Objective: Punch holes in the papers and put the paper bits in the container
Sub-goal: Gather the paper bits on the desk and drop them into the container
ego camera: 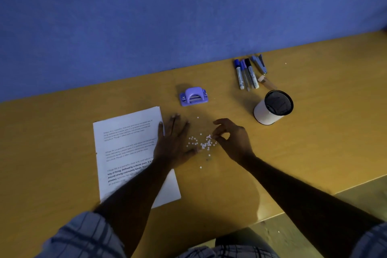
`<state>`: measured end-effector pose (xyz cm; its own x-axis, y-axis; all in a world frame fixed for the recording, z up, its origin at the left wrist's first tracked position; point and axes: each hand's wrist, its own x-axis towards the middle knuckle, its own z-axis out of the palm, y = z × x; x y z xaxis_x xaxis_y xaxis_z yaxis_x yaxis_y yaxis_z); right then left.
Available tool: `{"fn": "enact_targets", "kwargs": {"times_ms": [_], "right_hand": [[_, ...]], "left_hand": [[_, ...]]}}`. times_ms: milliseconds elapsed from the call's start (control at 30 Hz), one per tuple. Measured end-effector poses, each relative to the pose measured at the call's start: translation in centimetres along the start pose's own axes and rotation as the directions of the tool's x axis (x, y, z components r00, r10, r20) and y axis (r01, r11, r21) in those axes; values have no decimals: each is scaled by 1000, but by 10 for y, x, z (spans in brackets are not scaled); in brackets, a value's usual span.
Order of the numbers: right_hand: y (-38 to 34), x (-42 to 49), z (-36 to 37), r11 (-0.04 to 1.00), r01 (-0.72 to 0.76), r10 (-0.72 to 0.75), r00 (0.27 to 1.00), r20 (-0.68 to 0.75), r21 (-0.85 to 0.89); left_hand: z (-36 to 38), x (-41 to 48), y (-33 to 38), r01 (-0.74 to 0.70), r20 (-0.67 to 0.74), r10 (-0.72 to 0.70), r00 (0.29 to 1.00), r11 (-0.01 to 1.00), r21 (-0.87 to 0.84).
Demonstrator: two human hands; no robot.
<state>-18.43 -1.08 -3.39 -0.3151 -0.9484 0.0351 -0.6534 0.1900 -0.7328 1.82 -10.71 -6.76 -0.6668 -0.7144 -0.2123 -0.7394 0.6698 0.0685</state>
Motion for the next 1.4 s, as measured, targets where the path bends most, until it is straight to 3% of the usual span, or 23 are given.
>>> {"fn": "enact_targets", "kwargs": {"times_ms": [133,200,267,333,400,500,600,867,1067,1267,1400], "right_hand": [[0,7,2,996,-31,29,999,28,84],[-2,20,5,962,-159,146,986,75,221],[-7,42,8,783,-368,341,928,148,502],[-14,67,12,507,-480,454,855,252,716],[-21,86,18,303,-551,476,794,377,777],[-27,93,25,202,-652,429,730,533,731],[-25,85,26,265,-708,382,700,603,654],[-20,55,20,602,-676,303,686,661,425],[-38,79,32,526,-669,325,728,604,524],[-38,69,39,697,-611,222,681,698,375],[-21,47,27,699,-608,197,669,717,376]], "left_hand": [[1,-8,4,-132,5,132,991,991,-14],[2,-15,8,-213,29,213,977,977,8],[5,-24,12,-251,46,250,967,968,12],[6,-32,14,-205,33,206,978,979,-12],[3,-38,12,-137,12,137,991,990,-23],[-2,-41,6,-97,15,97,995,995,-6],[-4,-42,3,-69,13,70,997,997,-32],[1,-48,4,25,27,-24,999,999,-26],[8,-50,13,104,18,-104,994,994,-15],[11,-51,17,129,9,-129,992,991,-21],[12,-53,22,99,-18,-99,995,995,9]]}}
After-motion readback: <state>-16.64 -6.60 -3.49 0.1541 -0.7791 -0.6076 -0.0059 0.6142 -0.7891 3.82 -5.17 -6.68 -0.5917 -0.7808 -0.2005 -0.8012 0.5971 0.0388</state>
